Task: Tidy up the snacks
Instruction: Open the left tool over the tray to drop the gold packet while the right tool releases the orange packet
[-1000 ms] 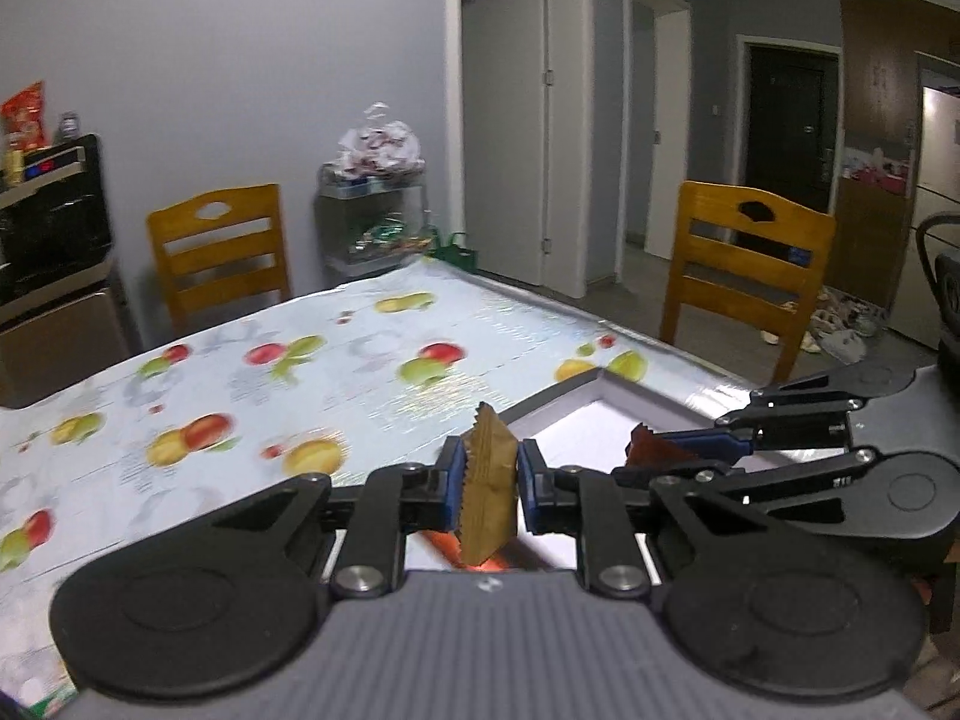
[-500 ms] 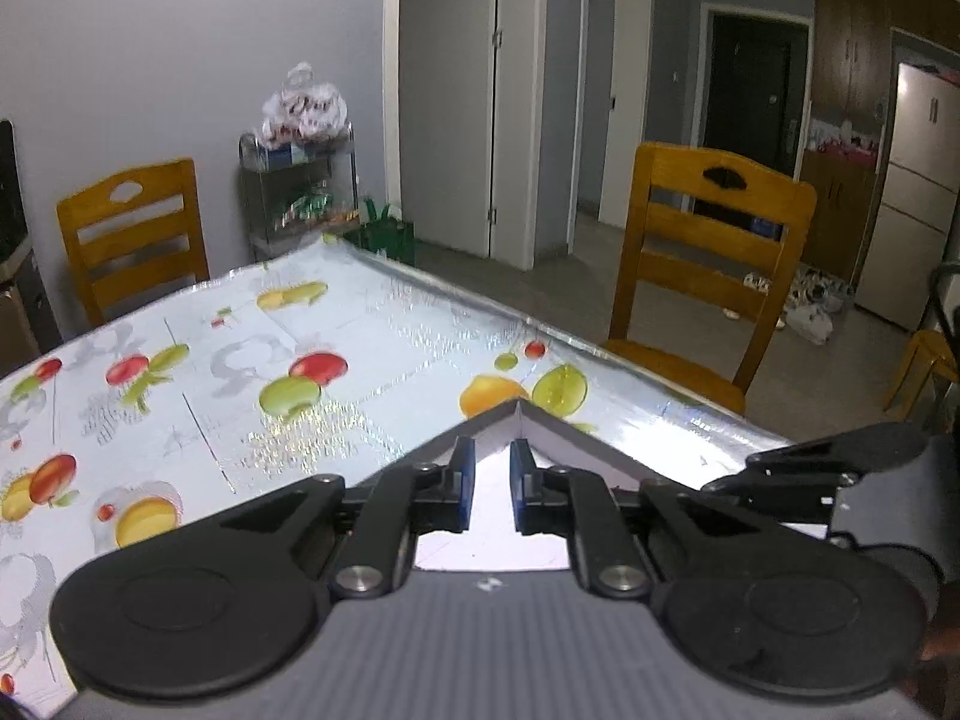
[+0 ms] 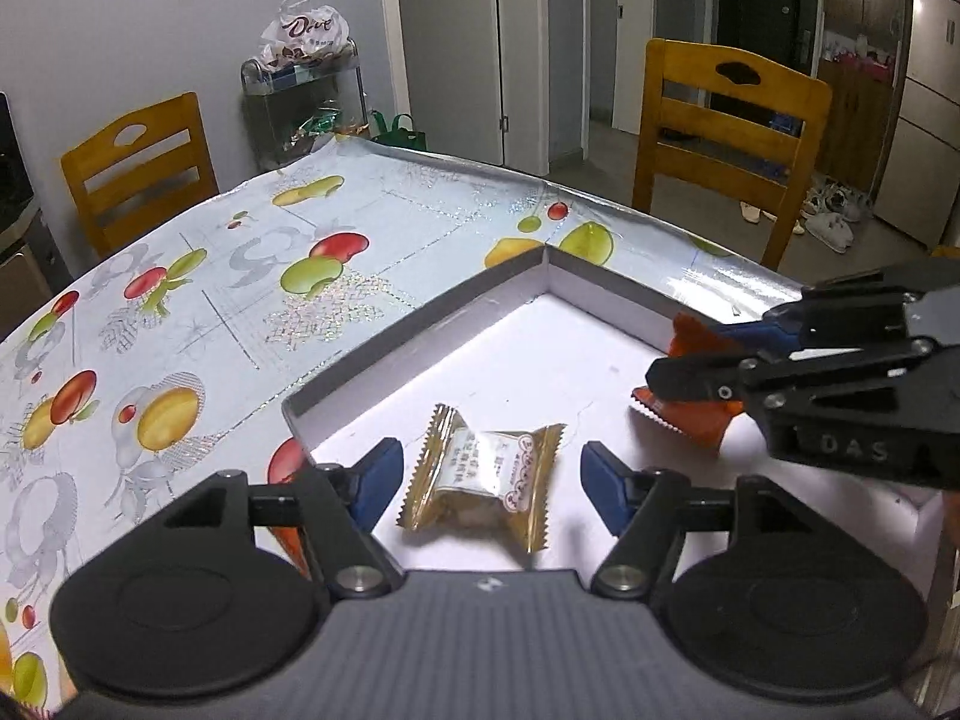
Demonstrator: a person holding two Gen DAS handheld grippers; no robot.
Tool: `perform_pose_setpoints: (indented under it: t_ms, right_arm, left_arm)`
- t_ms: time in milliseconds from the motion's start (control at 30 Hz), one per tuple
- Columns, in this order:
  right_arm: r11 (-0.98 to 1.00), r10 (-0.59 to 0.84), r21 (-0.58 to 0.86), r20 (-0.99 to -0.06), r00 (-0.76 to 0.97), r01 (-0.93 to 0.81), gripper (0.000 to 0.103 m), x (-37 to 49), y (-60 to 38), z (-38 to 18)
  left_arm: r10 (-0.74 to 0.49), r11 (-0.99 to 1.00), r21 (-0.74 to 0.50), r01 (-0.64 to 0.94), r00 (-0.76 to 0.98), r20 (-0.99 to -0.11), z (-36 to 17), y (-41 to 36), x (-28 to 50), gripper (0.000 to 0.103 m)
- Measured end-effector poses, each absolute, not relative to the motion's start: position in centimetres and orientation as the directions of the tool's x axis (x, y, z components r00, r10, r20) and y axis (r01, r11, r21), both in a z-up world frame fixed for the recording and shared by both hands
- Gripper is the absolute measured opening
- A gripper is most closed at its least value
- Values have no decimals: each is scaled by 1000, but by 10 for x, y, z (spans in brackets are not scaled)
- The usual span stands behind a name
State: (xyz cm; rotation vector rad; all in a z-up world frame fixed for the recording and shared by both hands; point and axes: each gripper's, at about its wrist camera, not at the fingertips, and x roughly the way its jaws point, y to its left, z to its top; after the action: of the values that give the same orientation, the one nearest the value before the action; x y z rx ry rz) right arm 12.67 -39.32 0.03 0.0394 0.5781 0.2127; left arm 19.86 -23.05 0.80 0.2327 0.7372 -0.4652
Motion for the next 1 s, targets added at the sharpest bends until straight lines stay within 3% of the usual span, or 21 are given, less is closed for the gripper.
perform_pose_setpoints:
  t_ms: [133,200,300,700,833,1000]
  right_arm:
    - [978,206,107,-538,817,-177,20,124,-399,-2]
    - [979,205,108,-538,817,-174,20,122,-401,-3]
    - [980,201,99,-536,820,-175,20,120,-402,-4]
    - [984,143,-15,-538,831,-178,20,121,-390,-5]
    - [986,145,8,-553,820,-168,20,129,-394,-3]
    - [980,198,127,-561,804,-154,20,142,-411,0]
  left_arm:
    - [-337,871,9,491,611,-716,-1,-233,213,64]
    - [-350,873,-23,488,592,-726,-4,-232,220,43]
    - [-370,878,-64,475,588,-719,-4,-234,230,38]
    - [-390,851,-9,525,621,-680,1,-295,267,36]
    - [-403,852,-26,522,624,-669,-2,-305,276,36]
    - [-456,861,-139,489,622,-637,4,-292,287,38]
